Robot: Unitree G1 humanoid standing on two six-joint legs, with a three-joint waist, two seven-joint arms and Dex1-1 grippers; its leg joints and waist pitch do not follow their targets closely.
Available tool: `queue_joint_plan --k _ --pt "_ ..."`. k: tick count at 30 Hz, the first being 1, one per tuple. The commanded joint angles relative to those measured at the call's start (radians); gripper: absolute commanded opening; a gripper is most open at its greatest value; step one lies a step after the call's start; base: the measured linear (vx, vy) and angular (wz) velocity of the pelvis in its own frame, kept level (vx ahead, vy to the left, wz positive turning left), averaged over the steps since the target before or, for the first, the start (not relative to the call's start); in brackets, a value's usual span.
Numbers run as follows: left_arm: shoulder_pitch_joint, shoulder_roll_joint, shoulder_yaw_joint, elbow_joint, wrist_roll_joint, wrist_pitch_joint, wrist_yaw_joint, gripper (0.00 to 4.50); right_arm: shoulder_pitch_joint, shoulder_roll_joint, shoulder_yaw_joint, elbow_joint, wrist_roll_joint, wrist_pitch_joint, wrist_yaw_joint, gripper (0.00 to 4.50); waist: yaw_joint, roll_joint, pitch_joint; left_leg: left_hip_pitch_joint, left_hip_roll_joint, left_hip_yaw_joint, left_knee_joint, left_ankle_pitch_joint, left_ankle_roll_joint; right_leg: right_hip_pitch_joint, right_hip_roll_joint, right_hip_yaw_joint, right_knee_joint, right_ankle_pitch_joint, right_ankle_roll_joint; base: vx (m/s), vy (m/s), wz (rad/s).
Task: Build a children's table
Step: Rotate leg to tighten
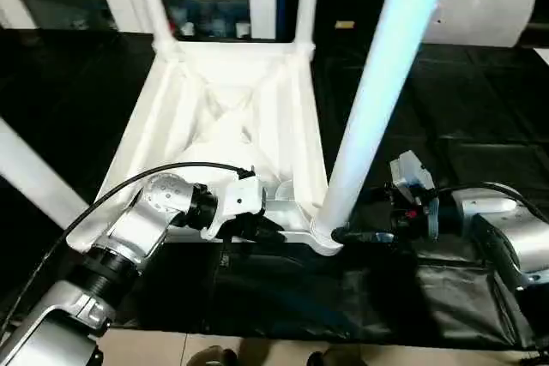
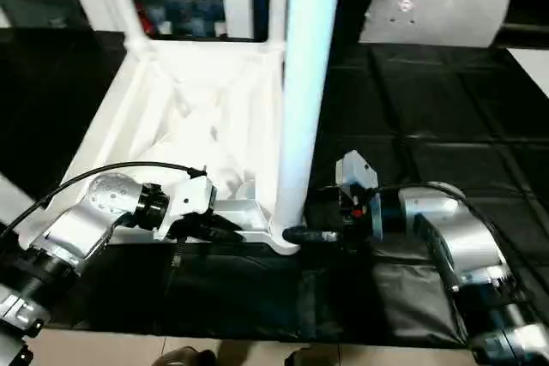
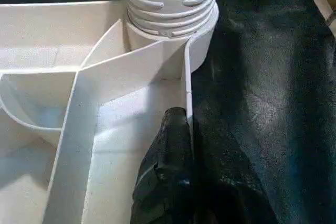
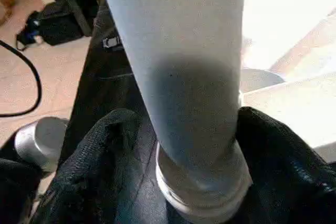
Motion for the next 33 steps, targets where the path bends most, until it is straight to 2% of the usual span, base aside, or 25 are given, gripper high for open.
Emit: queue_joint_plan --k 1,10,11,13,15,16,17,18,19,20,21,22,23,24,25,26,27,29,31,32,33 --pt "0.001 0.004 -0.022 0.017 0.018 -0.035 -0.086 0.00 -0.023 0.003 0.010 0.024 -0.009 -0.018 0.037 3.04 0.001 -0.020 -0.059 0.018 0.089 -0.038 -0.066 -0.057 0.111 0.035 -0.110 0.049 -0.065 -0.059 -0.286 0.000 0.000 0.00" --pt "-0.016 0.006 -0.023 0.055 0.024 -0.055 -0.088 0.00 -0.055 0.013 0.028 0.080 -0.026 -0.042 0.082 2.34 0.006 -0.020 -0.057 0.016 0.090 -0.038 -0.067 -0.063 0.106 0.036 -0.110 0.048 -0.066 -0.074 -0.286 0.000 0.000 0.00" --pt "-0.016 0.005 -0.022 0.057 0.024 -0.053 -0.086 0.00 -0.054 0.013 0.030 0.081 -0.026 -0.043 0.085 2.12 0.005 -0.020 -0.056 0.016 0.092 -0.039 -0.069 -0.065 0.103 0.035 -0.110 0.048 -0.066 -0.073 -0.285 0.000 0.000 0.00" --pt "-0.016 0.004 -0.020 0.059 0.023 -0.050 -0.083 0.00 -0.053 0.014 0.031 0.082 -0.027 -0.045 0.088 2.07 0.005 -0.021 -0.056 0.016 0.091 -0.039 -0.068 -0.067 0.104 0.035 -0.111 0.049 -0.066 -0.071 -0.286 0.000 0.000 0.00" --pt "-0.015 -0.001 -0.012 0.058 0.021 -0.023 -0.061 0.00 -0.040 0.014 0.035 0.070 -0.028 -0.041 0.086 2.02 0.005 -0.019 -0.054 0.017 0.091 -0.039 -0.070 -0.076 0.100 0.035 -0.111 0.049 -0.069 -0.085 -0.285 0.000 0.000 0.00" --pt "-0.013 -0.006 -0.006 0.054 0.019 0.001 -0.041 0.00 -0.027 0.016 0.033 0.059 -0.030 -0.033 0.071 2.00 0.007 -0.004 -0.047 0.016 0.091 -0.041 -0.072 -0.084 0.095 0.031 -0.112 0.050 -0.070 -0.094 -0.284 0.000 0.000 0.00" --pt "-0.011 -0.016 0.003 0.047 0.018 0.033 -0.009 0.00 -0.009 0.023 0.028 0.040 -0.029 -0.018 0.041 1.97 0.004 -0.011 -0.048 0.019 0.092 -0.039 -0.073 -0.096 0.089 0.031 -0.109 0.050 -0.073 -0.100 -0.285 0.000 0.000 0.00" --pt "-0.008 -0.030 0.015 0.034 0.009 0.064 0.019 0.00 0.011 0.032 0.021 0.016 -0.028 0.005 0.003 1.97 0.005 -0.012 -0.047 0.020 0.093 -0.039 -0.075 -0.098 0.087 0.032 -0.110 0.051 -0.073 -0.100 -0.284 0.000 0.000 0.00" --pt "-0.004 -0.046 0.028 0.016 -0.003 0.106 0.049 0.00 0.035 0.043 0.016 -0.011 -0.030 0.022 -0.038 1.97 0.007 -0.008 -0.043 0.020 0.094 -0.041 -0.077 -0.100 0.083 0.030 -0.112 0.052 -0.074 -0.102 -0.284 0.000 0.000 0.00" --pt "0.000 -0.061 0.039 -0.003 -0.013 0.147 0.079 0.00 0.061 0.055 0.013 -0.037 -0.035 0.029 -0.078 1.95 0.006 -0.011 -0.042 0.019 0.094 -0.042 -0.078 -0.107 0.078 0.031 -0.112 0.052 -0.076 -0.109 -0.284 0.000 0.000 0.00" --pt "0.004 -0.084 0.050 -0.027 -0.019 0.189 0.123 0.00 0.097 0.079 0.014 -0.074 -0.062 0.041 -0.159 1.95 0.001 -0.011 -0.035 0.020 0.095 -0.042 -0.084 -0.125 0.067 0.025 -0.113 0.054 -0.078 -0.136 -0.280 0.000 0.000 0.00" --pt "0.005 -0.093 0.055 -0.035 -0.021 0.207 0.142 0.00 0.112 0.090 0.014 -0.089 -0.075 0.048 -0.196 1.95 0.000 -0.012 -0.031 0.021 0.095 -0.043 -0.087 -0.147 0.058 0.023 -0.112 0.054 -0.084 -0.172 -0.273 0.000 0.000 0.00" --pt "0.007 -0.110 0.062 -0.049 -0.023 0.235 0.174 0.00 0.131 0.113 0.012 -0.110 -0.096 0.058 -0.260 1.95 -0.005 -0.014 -0.027 0.024 0.090 -0.045 -0.088 -0.202 0.039 0.022 -0.114 0.055 -0.094 -0.284 -0.255 0.000 0.000 0.00" --pt "0.010 -0.141 0.073 -0.070 -0.026 0.274 0.223 0.00 0.156 0.160 0.000 -0.143 -0.109 0.098 -0.359 1.94 -0.006 -0.013 -0.024 0.025 0.090 -0.047 -0.090 -0.216 0.028 0.019 -0.116 0.057 -0.099 -0.333 -0.240 0.000 0.000 0.00" --pt "0.011 -0.165 0.081 -0.083 -0.028 0.302 0.260 0.00 0.171 0.199 -0.012 -0.165 -0.113 0.133 -0.433 1.94 -0.009 -0.013 -0.016 0.026 0.091 -0.051 -0.096 -0.257 0.006 0.013 -0.115 0.057 -0.108 -0.427 -0.212 0.000 0.000 0.00" --pt "0.011 -0.165 0.081 -0.083 -0.028 0.302 0.260 0.00 0.171 0.199 -0.012 -0.165 -0.113 0.133 -0.433 1.93 -0.016 -0.014 -0.016 0.025 0.088 -0.059 -0.099 -0.290 -0.015 0.010 -0.115 0.055 -0.109 -0.495 -0.186 0.000 0.000 0.00" --pt "0.012 -0.218 0.092 -0.104 -0.018 0.345 0.330 0.00 0.193 0.277 -0.026 -0.210 -0.133 0.182 -0.564 1.93 -0.021 -0.012 -0.014 0.022 0.087 -0.064 -0.103 -0.308 -0.022 0.011 -0.116 0.053 -0.110 -0.523 -0.173 0.000 0.000 0.00" --pt "0.011 -0.252 0.097 -0.113 -0.008 0.370 0.371 0.00 0.202 0.324 -0.028 -0.235 -0.154 0.211 -0.641 1.92 -0.040 -0.013 -0.010 0.025 0.086 -0.067 -0.108 -0.347 -0.042 0.000 -0.112 0.055 -0.117 -0.547 -0.142 0.000 0.000 0.00" --pt "0.005 -0.310 0.103 -0.118 0.018 0.391 0.450 0.00 0.205 0.421 -0.045 -0.258 -0.182 0.247 -0.789 1.92 -0.047 -0.014 -0.008 0.024 0.082 -0.068 -0.107 -0.358 -0.040 -0.003 -0.114 0.057 -0.121 -0.569 -0.129 0.000 0.000 0.00" --pt "0.000 -0.338 0.100 -0.115 0.039 0.387 0.491 0.00 0.203 0.479 -0.054 -0.264 -0.196 0.256 -0.877 1.92 -0.056 -0.016 -0.006 0.024 0.078 -0.072 -0.105 -0.363 -0.031 -0.010 -0.117 0.059 -0.127 -0.606 -0.110 0.000 0.000 0.00" --pt "-0.006 -0.362 0.099 -0.105 0.057 0.377 0.530 0.00 0.198 0.527 -0.061 -0.261 -0.220 0.257 -0.958 1.91 -0.060 -0.018 -0.004 0.021 0.077 -0.072 -0.107 -0.360 -0.027 -0.011 -0.117 0.061 -0.129 -0.615 -0.101 0.000 0.000 0.00"
